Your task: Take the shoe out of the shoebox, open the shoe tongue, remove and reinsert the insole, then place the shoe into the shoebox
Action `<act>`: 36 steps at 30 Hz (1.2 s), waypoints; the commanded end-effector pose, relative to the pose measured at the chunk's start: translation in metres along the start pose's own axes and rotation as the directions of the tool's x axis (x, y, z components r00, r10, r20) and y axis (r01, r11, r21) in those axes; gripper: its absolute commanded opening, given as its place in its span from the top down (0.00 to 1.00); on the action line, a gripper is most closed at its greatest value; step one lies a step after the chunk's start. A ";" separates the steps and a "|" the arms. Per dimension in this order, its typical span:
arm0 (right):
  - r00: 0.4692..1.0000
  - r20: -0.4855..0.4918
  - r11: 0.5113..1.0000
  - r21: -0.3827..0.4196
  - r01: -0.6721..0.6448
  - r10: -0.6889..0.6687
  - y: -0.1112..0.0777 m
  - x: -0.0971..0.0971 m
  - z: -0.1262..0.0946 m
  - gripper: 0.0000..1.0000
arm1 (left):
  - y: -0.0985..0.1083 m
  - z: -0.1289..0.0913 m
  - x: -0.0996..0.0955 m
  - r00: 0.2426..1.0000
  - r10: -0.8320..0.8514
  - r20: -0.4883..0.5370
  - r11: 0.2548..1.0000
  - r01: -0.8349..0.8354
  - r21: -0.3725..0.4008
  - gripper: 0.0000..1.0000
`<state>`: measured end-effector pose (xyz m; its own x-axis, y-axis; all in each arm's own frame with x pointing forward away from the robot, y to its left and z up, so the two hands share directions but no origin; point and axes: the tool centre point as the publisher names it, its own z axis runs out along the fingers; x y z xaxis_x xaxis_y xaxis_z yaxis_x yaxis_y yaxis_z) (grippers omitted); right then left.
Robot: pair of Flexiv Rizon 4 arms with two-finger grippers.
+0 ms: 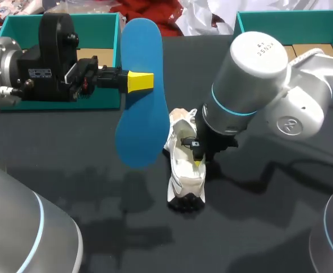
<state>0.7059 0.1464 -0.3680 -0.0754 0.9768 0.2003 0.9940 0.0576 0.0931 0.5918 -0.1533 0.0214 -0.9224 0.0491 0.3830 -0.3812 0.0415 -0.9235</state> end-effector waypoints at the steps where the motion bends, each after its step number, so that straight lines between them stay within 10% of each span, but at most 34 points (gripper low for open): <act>1: 1.000 -0.017 1.000 0.011 0.004 -0.004 0.004 -0.001 0.012 1.00 | 0.001 0.001 -0.001 1.000 0.001 -0.001 1.000 -0.001 0.001 1.00; 15: 0.999 -0.039 1.000 0.029 0.002 -0.001 0.006 -0.004 0.024 0.96 | 0.001 0.001 -0.001 1.000 0.001 -0.001 1.000 -0.001 0.001 1.00; 19: 0.999 -0.044 0.999 0.032 0.000 0.002 0.006 -0.004 0.023 0.55 | 0.001 0.001 -0.001 1.000 0.001 -0.001 1.000 -0.001 0.001 1.00; 21: 0.999 -0.043 0.999 0.033 -0.002 0.004 0.005 -0.004 0.020 0.00 | 0.001 0.001 -0.001 1.000 0.001 -0.001 1.000 -0.001 0.001 1.00; 36: 0.988 -0.151 0.998 0.051 -0.030 0.038 -0.004 -0.014 -0.035 0.00 | 0.001 0.001 -0.001 1.000 0.001 -0.001 1.000 -0.001 0.001 1.00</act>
<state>0.7063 0.1379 -0.3444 -0.0481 0.9436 0.3276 0.9987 0.0408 0.0291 0.5918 -0.1533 0.0214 -0.9224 0.0491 0.3830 -0.3812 0.0415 -0.9235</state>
